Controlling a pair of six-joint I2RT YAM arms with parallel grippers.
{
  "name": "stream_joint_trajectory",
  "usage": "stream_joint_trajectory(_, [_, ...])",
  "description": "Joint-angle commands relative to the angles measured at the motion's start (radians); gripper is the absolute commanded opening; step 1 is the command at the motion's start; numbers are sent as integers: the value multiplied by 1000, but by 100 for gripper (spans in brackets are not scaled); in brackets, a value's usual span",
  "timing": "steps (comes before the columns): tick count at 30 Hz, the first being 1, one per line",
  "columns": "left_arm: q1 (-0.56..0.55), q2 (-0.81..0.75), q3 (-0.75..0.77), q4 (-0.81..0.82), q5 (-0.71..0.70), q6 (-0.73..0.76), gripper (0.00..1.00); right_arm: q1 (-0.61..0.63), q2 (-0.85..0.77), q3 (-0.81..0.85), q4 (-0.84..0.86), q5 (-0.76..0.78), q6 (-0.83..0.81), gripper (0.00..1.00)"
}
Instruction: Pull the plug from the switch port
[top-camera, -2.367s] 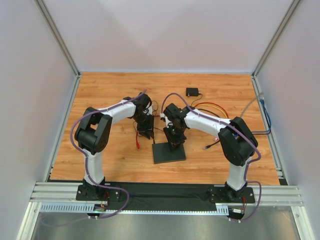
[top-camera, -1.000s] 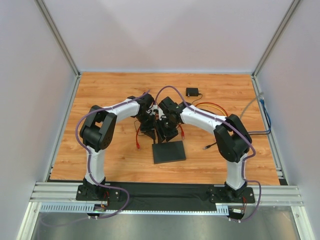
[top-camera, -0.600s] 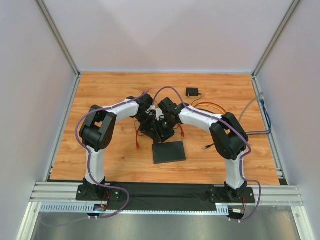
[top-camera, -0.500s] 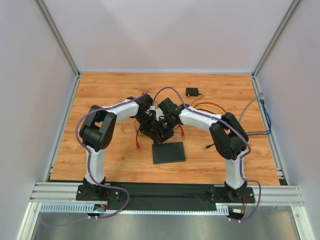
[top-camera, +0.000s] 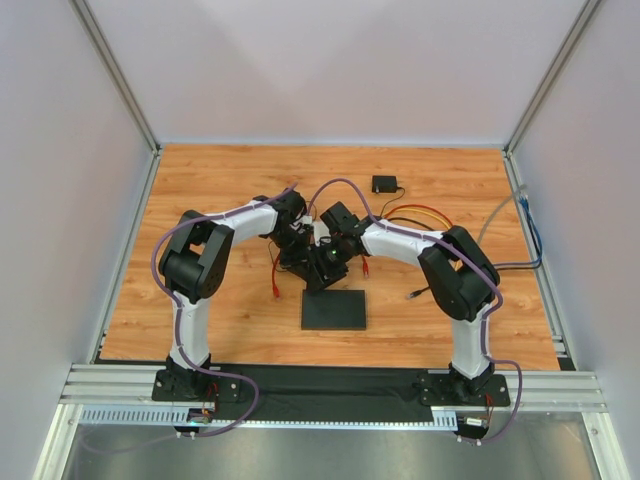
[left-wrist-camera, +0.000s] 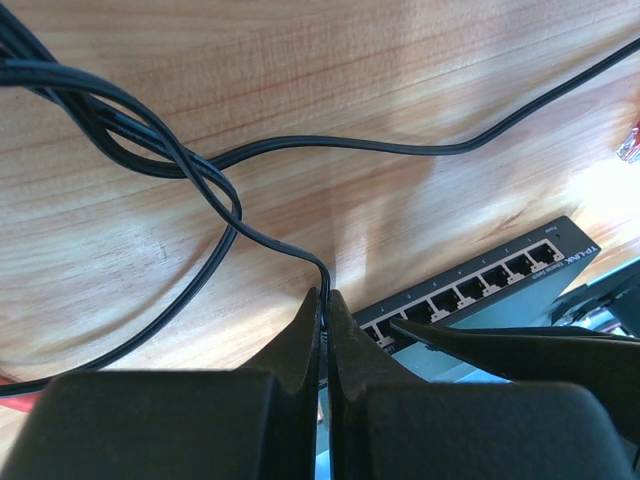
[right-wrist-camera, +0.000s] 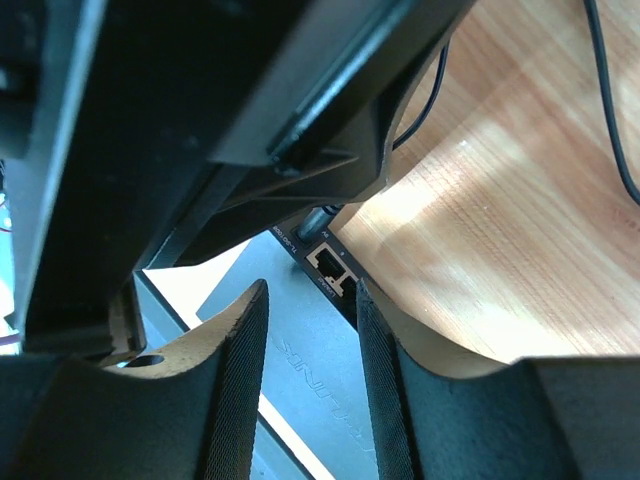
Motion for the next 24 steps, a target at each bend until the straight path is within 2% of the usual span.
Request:
stream_joint_trajectory(1, [-9,-33,4,38,58,-27,0,3,13,-31,-13,43,20,42])
stream_joint_trajectory(4, [-6,-37,3,46,63,-33,0,4,19,-36,-7,29,15,39])
stream_joint_trajectory(9, [3,-54,-16,92,66,-74,0,4,31,-59,4,-2,6,22])
stream_joint_trajectory(14, [26,-77,-58,166,78,-124,0,4,16,-85,22,-18,14,14])
stream_joint_trajectory(24, [53,-120,-88,227,32,-179,0,14,59,-54,-9,-115,5,13])
